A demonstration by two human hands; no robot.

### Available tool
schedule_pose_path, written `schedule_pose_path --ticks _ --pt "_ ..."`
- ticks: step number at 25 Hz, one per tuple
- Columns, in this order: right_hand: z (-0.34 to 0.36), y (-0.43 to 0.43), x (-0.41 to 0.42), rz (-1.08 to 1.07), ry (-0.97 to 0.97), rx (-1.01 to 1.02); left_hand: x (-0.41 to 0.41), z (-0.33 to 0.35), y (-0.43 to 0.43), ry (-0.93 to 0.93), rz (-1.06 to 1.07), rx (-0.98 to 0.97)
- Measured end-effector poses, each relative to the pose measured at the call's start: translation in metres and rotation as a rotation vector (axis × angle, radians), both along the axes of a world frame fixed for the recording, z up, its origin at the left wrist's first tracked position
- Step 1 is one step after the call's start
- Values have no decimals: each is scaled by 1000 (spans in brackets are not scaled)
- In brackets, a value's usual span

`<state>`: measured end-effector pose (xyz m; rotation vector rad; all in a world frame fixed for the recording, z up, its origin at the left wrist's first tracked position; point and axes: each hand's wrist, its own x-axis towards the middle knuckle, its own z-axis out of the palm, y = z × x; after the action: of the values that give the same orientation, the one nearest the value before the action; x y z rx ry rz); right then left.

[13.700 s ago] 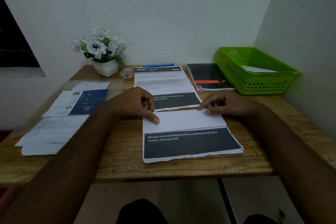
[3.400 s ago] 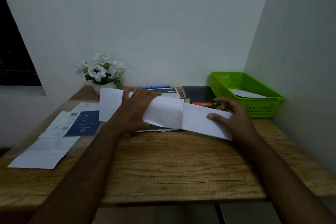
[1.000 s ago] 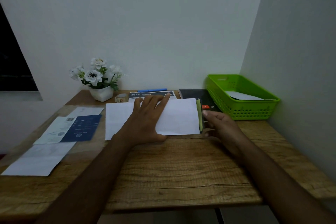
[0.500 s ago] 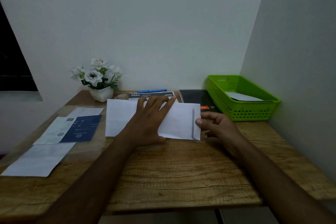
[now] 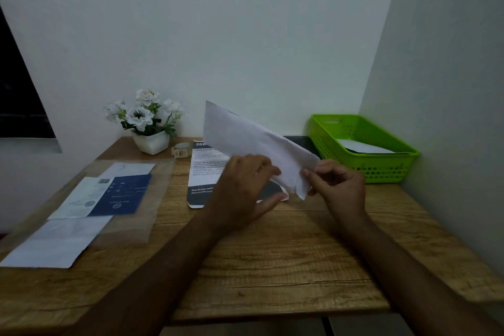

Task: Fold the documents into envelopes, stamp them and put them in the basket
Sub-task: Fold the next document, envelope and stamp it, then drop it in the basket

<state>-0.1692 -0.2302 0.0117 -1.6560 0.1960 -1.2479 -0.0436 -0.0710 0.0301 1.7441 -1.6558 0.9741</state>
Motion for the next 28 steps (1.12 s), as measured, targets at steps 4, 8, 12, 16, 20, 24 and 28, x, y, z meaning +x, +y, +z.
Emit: schedule_pose_path --ticks 4,8,12,16,20,24,28 --pt "-5 13 6 -66 -35 -327 -20 -5 -4 358 -230 71" --pt "-10 16 9 -67 -17 -486 -25 -6 -2 913 -416 -29" --pt "-9 18 9 -100 79 -647 -23 -6 -4 1125 -386 -156" --pt "-8 24 10 -67 169 -711 -12 -1 -6 1135 -246 -312" --pt "-7 24 11 -42 160 -545 7 9 -2 1246 -292 -550" --pt "-7 19 14 -77 160 -137 26 16 10 1323 -343 -714" --pt "-2 3 16 -76 38 322 40 11 13 1344 -281 -733"
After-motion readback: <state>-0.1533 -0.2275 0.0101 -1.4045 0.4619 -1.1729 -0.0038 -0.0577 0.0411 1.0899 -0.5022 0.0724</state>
